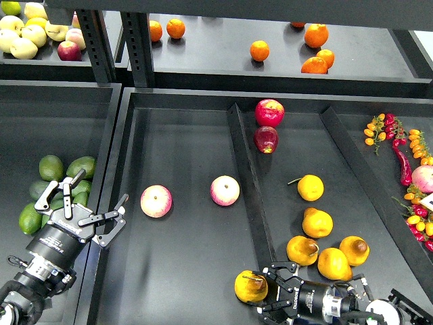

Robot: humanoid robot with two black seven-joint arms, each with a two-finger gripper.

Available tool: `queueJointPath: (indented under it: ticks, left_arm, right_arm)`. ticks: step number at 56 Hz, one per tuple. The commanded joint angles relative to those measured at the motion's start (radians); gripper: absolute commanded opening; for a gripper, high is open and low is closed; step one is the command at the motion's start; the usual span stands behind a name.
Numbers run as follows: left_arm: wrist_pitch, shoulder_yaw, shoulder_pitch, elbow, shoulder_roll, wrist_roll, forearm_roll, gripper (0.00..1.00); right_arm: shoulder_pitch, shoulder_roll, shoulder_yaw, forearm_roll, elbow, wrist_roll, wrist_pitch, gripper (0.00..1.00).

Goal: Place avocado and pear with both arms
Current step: 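Grasp the yellow pear with the right gripper and lift it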

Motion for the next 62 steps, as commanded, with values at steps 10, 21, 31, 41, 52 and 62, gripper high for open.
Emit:
queueJointPath:
  ticks: [10,21,31,41,52,62]
  left_arm:
    - [0.0,-0.001,0.0,0.001,0.0,0.0,0.0,1.0]
    - [0.0,-0.001,0.001,0.001,0.0,0.0,0.0,1.0]
    - [0.0,-0.001,0.002,0.001,0.0,0.0,0.0,1.0]
    - [0.0,-0.001,0.002,0.001,0.0,0.0,0.0,1.0]
    - [0.0,0.001,0.002,0.001,0.0,0.0,0.0,1.0]
    - [0.0,0.001,0.002,-0.001,0.0,0.0,0.0,1.0]
  right_arm:
    - [0.0,-0.004,0.001,-0.003,-0.004,0.001,0.01,0.33]
    - [-0.002,-0.006,0.003,0.008,-0.001,0.001,0.01,0.27]
    - [0.001,-0.012,0.006,0.062,0.027,0.001,0.01,0.23]
    - [0.012,-0.052,0.026,0.148,0.109,0.001,0.01,0.23]
    - [0.018,-0.142,0.07,0.232,0.249,0.001,-0.029,0.23]
    - [0.006,-0.308,0.075,0.269,0.32,0.001,-0.028,0.23]
